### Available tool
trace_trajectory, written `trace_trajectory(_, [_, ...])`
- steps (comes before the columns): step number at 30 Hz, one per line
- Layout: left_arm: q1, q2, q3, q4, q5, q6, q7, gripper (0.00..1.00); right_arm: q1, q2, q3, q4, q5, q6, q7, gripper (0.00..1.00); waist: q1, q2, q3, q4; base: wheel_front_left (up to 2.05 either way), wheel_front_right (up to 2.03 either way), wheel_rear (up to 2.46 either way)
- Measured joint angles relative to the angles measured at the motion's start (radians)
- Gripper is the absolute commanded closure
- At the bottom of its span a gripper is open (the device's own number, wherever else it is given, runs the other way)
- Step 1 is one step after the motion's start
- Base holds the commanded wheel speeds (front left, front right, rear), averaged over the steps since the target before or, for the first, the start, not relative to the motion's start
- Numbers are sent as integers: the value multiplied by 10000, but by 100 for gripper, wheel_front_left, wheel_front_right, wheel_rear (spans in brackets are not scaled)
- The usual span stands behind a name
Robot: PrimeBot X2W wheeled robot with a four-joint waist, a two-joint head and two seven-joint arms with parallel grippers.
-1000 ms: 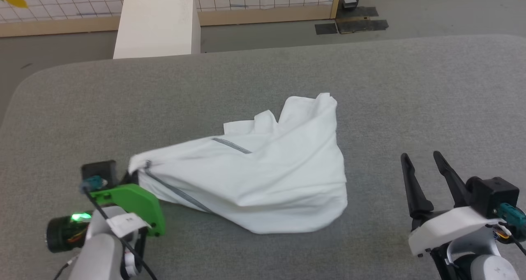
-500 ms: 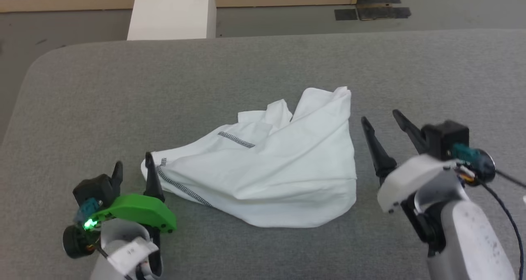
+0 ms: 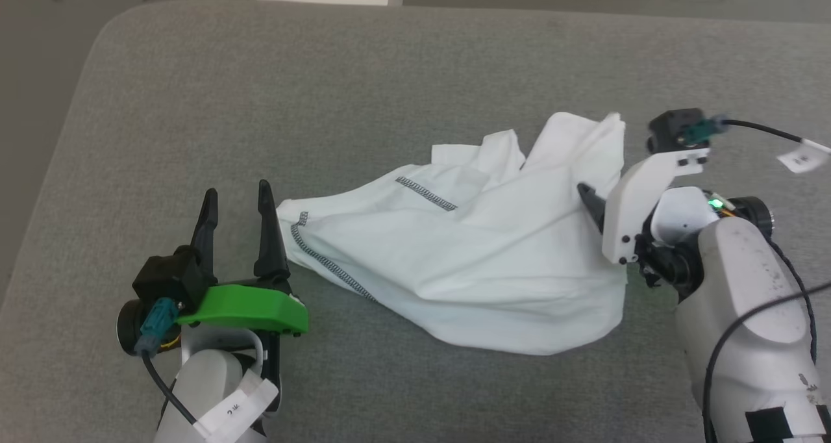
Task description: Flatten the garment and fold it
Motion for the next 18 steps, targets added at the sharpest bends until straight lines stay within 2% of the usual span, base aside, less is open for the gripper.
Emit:
trace_trajectory(1, [0,-10,-8,-8,2,-29,0,0,-78,4,102,163,-29,0,351,0,0,0,76,73,0,0,0])
trace_trajectory(2, [2,-17,-15,0,6,-35,2,0,-124,13,130,286,-132,0,702,5,0,0,147,141,0,0,0])
trace_trajectory(3, [6,-21,-19,4,13,-40,0,0,-196,12,113,313,-265,0,1012,51,0,0,204,199,0,0,0])
trace_trajectory(4, [5,-25,-13,4,15,-42,0,0,-275,8,109,305,-328,0,1264,68,0,0,243,239,0,0,0])
trace_trajectory(5, [8,-29,0,8,17,-42,0,0,-347,-25,136,263,-297,2,1530,100,0,0,283,279,0,0,0])
trace_trajectory(7, [13,-31,29,31,19,-44,0,0,-319,-19,155,33,-263,4,1653,100,0,0,291,289,0,0,0])
trace_trajectory(11, [58,-46,127,56,90,-113,0,0,553,-15,48,-1197,-412,2,871,100,0,0,142,207,0,0,0])
trace_trajectory(15, [284,-52,259,92,140,-117,0,0,2271,-25,-115,-3684,-385,2,533,100,0,0,-173,7,0,0,0])
trace_trajectory(18, [535,-52,359,146,176,-127,0,0,4060,-10,-403,-6134,-362,2,1057,100,0,0,-488,-227,0,0,0])
